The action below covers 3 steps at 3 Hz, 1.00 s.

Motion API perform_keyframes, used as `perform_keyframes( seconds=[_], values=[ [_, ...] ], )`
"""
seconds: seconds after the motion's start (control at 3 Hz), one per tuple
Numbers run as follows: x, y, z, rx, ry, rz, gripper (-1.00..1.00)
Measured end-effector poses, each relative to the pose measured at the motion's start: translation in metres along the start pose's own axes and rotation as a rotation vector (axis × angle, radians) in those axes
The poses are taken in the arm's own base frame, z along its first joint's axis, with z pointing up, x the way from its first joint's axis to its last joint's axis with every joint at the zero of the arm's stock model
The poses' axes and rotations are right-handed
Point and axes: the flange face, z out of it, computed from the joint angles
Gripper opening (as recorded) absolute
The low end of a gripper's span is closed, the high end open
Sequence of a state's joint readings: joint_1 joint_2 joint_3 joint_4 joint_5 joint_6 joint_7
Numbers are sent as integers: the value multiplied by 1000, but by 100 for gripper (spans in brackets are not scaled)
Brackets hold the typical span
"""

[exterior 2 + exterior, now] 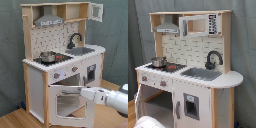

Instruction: Play with the kitchen

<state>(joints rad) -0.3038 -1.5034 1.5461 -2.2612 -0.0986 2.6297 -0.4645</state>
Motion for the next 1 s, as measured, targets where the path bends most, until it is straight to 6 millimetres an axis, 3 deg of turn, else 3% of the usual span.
perform_keyframes(
  seconds=[1.0],
  values=[
    [24, -29, 11, -16, -10, 235, 100]
  ],
)
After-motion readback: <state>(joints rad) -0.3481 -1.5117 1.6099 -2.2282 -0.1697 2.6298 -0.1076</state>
